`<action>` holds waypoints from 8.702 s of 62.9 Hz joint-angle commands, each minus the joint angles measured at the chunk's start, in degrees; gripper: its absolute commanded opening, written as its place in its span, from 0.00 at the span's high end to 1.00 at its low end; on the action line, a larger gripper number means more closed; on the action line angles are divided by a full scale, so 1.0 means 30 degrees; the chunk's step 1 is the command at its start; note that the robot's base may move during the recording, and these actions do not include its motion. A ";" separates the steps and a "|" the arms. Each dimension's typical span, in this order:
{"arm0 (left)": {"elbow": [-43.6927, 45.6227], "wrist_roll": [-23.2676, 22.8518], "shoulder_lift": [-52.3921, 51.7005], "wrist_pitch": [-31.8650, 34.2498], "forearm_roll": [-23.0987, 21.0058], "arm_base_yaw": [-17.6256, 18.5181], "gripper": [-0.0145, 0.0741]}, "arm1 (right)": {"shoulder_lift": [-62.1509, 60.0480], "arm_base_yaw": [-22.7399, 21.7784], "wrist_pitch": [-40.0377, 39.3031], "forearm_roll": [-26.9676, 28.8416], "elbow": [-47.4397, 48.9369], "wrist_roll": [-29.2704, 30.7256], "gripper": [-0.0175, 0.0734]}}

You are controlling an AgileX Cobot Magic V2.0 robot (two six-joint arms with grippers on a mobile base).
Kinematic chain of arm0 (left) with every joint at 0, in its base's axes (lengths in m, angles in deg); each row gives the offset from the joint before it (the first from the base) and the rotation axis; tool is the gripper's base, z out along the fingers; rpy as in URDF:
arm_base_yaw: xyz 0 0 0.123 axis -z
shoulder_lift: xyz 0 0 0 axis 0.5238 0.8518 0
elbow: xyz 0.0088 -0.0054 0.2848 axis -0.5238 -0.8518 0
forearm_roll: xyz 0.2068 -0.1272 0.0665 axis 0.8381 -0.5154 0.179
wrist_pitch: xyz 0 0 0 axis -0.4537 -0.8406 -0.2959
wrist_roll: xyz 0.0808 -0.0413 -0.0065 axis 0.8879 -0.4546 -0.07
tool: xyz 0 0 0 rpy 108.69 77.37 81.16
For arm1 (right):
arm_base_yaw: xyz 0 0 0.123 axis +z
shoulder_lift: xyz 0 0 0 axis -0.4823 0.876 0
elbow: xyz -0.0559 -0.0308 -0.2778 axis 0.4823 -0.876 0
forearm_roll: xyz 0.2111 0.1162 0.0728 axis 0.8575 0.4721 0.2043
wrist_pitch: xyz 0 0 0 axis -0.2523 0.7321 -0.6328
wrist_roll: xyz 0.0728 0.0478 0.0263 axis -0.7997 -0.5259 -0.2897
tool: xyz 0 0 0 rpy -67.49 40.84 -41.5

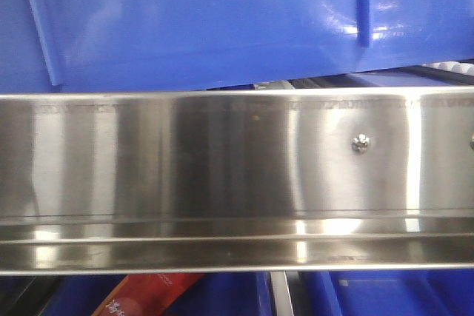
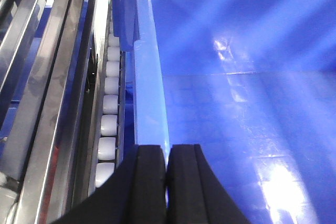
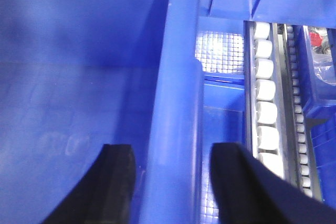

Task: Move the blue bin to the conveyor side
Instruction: 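Close both grippers on opposite side walls of the blue bin, then lift the gripped blue bin up off the roller shelf, then pull the blue bin back toward the robot, clear of the rack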

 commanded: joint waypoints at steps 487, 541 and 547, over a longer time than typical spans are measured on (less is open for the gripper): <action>0.1980 -0.1223 -0.3291 -0.1722 0.0291 0.0252 0.86 | -1.1595 0.0045 -0.2403 -0.0784 -0.6382 -0.1189 0.91; 0.1980 -0.1223 -0.3291 -0.1722 0.0291 0.0252 0.86 | -1.1595 0.0045 -0.2403 -0.0784 -0.6382 -0.1189 0.91; 0.1980 -0.1223 -0.3291 -0.1722 0.0291 0.0252 0.86 | -1.1595 0.0045 -0.2403 -0.0784 -0.6382 -0.1189 0.91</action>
